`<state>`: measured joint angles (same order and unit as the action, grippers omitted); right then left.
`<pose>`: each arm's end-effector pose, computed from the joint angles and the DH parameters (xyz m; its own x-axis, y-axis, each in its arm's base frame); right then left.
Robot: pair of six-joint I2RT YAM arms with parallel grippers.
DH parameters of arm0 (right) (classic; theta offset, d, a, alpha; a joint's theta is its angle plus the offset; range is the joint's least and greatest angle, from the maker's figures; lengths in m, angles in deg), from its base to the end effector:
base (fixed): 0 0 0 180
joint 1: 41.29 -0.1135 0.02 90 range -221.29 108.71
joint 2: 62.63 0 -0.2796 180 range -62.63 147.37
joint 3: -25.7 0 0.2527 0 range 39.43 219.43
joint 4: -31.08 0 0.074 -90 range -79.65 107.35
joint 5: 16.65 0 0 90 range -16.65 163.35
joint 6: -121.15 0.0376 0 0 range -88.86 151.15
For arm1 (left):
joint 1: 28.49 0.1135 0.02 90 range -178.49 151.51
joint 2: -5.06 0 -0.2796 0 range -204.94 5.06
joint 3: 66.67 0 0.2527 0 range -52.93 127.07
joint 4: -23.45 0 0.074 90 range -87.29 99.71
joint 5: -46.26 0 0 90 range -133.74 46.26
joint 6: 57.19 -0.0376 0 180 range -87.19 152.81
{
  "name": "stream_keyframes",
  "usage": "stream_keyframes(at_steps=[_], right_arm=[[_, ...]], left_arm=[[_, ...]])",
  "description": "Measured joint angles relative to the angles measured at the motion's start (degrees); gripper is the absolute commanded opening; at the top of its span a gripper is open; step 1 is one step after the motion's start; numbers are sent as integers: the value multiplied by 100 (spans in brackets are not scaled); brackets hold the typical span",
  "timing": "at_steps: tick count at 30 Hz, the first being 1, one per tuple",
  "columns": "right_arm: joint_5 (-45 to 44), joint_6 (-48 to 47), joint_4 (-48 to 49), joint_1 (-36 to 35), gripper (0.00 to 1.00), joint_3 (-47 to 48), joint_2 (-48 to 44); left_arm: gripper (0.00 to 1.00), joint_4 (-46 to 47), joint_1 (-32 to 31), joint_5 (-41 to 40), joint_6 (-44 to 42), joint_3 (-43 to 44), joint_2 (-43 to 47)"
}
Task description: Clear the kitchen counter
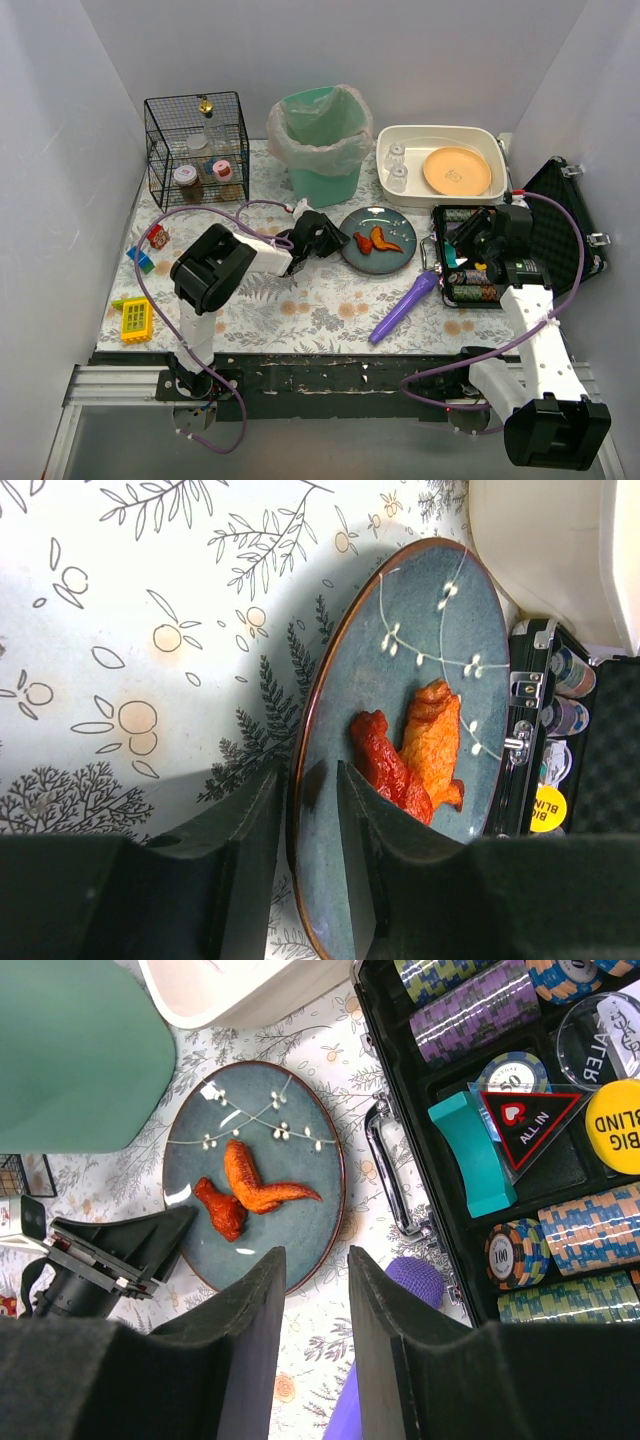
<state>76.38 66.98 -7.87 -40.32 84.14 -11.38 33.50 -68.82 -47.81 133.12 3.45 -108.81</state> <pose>0.1906 -0.0012 0.3045 -0.4431 0.5921 -0.6731 0.2854 0.8049 0.5203 0.3131 -0.2623 0.1326 -0.5151 -0.8500 0.1102 -0.5236 0.2104 -0.8256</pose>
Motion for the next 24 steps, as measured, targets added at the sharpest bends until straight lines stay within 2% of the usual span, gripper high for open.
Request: stream_keyframes(at_steps=[7,12,15,17,20,24], right_arm=[[2,0,11,0,39,-107,-92],[7,0,7,0,39,-146,-105],[17,-9,4,0,62,-146,-105],[20,-22,7,0,71,-146,-105],[131,-98,26,0,76,-146,-90],[474,-179,264,0,77,-212,-7]], left_arm=[[0,70,-55,-120,-87,57,-103],[0,63,-68,-140,-103,61,-103],[0,48,-68,-138,-151,61,-90],[0,15,-79,-140,-201,37,-42],[0,-68,-83,-144,-306,-129,199],[0,-111,22,46,-411,-579,632]])
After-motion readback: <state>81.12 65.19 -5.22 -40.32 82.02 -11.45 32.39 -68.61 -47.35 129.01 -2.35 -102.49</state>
